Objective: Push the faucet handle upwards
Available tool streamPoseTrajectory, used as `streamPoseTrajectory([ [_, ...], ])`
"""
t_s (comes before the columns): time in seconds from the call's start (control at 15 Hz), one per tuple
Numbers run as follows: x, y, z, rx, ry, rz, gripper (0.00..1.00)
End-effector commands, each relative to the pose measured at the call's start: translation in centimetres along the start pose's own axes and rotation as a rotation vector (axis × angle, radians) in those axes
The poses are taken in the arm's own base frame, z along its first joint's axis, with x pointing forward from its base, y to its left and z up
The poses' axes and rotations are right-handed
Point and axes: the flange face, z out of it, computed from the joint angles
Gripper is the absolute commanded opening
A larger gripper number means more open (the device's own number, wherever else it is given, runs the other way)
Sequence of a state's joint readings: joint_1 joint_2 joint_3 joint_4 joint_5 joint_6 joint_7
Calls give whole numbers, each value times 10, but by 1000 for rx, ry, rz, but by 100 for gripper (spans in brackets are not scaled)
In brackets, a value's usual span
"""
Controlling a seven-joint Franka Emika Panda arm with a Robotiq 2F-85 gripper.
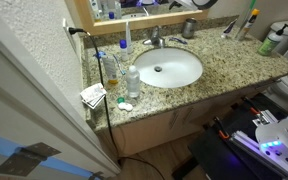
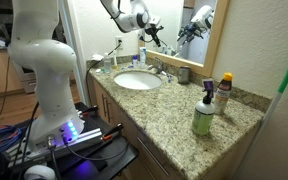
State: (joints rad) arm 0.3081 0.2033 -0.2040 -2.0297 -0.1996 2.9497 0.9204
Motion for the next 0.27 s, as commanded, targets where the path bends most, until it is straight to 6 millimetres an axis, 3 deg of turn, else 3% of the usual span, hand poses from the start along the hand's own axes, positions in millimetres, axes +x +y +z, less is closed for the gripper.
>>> streamPoseTrajectory([
  [0.0,-36,20,-32,-15,-178,-70,89],
  [0.07,-18,2,-14,-8,-101,-31,72],
  [0.2,-31,8,-26,-6,-153,-56,86],
])
